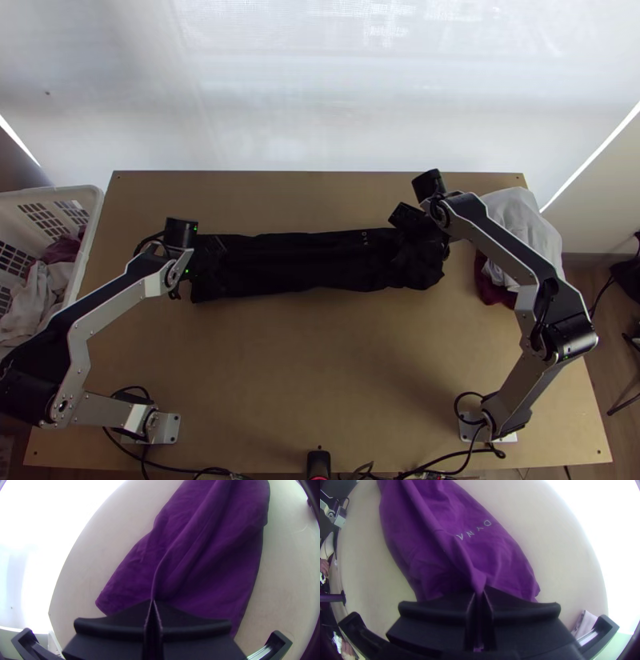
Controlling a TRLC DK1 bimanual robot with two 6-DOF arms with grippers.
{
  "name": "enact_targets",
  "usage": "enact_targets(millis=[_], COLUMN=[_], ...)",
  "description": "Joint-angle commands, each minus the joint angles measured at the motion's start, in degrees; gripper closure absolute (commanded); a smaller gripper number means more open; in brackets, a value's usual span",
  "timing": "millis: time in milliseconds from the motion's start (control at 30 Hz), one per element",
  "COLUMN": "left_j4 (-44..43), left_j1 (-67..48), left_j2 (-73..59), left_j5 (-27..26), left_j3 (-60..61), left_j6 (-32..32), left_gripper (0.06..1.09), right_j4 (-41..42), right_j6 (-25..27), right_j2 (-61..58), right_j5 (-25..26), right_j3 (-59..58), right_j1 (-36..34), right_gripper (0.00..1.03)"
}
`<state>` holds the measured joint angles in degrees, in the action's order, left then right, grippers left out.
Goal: Fold the t-shirt
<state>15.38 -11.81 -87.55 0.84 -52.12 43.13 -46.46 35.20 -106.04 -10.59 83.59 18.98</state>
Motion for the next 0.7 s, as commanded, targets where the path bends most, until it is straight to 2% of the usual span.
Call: enact_targets(millis=[0, 133, 200, 233, 300, 367, 433, 467, 600, 667], left_j4=[-1.6, -1.8, -2.1, -2.1, -2.1, -2.8, -4.4, -4.9, -5.9, -6.2], left_j1=[-0.6, -1.5, -2.3, -2.6, -3.0, -2.9, -2.5, -2.3, -1.7, -0.8], left_j2=[-5.5, -8.4, -8.8, -8.8, -8.7, -8.8, -8.8, -8.8, -8.6, -8.4], left_j5=[-0.1, 0.0, 0.0, 0.0, 0.0, 0.0, 0.6, 0.7, 0.9, 1.1], left_j3=[-3.2, -4.3, -4.2, -4.0, -3.7, -3.0, -1.9, -1.7, -1.7, -2.2], left_j6=[0.3, 0.1, -0.2, -0.2, -0.2, -0.2, -0.2, -0.2, -0.3, 0.1], left_gripper=[1.05, 1.04, 1.0, 0.9, 0.64, 0.41, 0.16, 0.12, 0.11, 0.11], right_j4=[-0.4, -0.4, -0.7, -0.8, -0.9, -0.9, -0.9, -0.9, -0.9, -0.9], right_j6=[0.1, -0.1, -0.4, -0.4, -0.6, -0.7, -1.7, -2.5, -5.3, -6.4], right_j2=[-5.4, -8.0, -9.0, -9.4, -9.8, -10.3, -10.9, -11.1, -12.1, -12.2], right_j5=[-0.1, -0.1, -0.1, -0.1, -0.1, -0.1, -0.1, -0.1, 0.3, 0.9], right_j3=[3.5, 5.3, 5.7, 5.8, 5.7, 5.7, 5.5, 5.6, 6.1, 6.5], right_j1=[-1.1, -1.3, -1.1, -1.1, -1.1, -1.4, -1.7, -1.9, -2.9, -3.6], right_gripper=[1.0, 1.0, 1.0, 1.0, 1.0, 0.97, 0.73, 0.6, 0.21, 0.11])
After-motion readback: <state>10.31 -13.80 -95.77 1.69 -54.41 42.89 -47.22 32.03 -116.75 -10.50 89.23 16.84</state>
